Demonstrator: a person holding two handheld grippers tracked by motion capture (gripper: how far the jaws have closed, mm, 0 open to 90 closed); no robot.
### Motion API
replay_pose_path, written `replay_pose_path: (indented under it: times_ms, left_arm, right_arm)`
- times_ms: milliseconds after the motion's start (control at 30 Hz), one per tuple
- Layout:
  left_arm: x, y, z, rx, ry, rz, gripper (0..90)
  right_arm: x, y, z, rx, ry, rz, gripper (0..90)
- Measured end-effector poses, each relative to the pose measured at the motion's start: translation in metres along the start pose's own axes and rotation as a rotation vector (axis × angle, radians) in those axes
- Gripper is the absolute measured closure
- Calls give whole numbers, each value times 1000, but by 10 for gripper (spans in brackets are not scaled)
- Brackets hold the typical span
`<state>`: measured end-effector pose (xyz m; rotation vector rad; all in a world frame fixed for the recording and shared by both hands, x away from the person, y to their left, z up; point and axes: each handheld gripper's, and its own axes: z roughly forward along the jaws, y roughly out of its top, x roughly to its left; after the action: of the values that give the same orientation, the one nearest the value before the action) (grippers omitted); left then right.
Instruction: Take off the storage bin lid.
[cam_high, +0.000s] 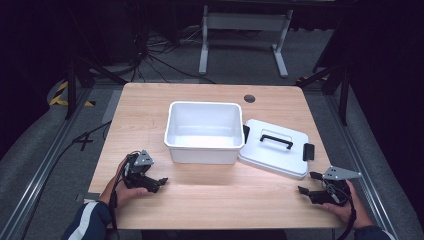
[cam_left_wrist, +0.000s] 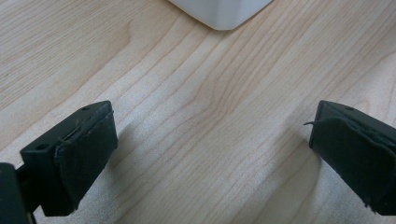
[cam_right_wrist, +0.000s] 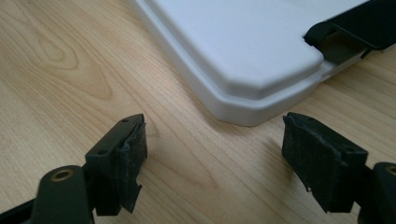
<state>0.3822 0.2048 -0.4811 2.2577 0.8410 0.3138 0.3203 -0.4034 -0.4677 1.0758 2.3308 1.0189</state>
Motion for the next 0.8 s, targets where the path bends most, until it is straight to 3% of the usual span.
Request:
replay_pose_path:
  times_ms: [800]
  left_arm:
    - [0,1,1,-4,5,-2,6]
  right_arm:
    - [0,0,0,0,1,1,224]
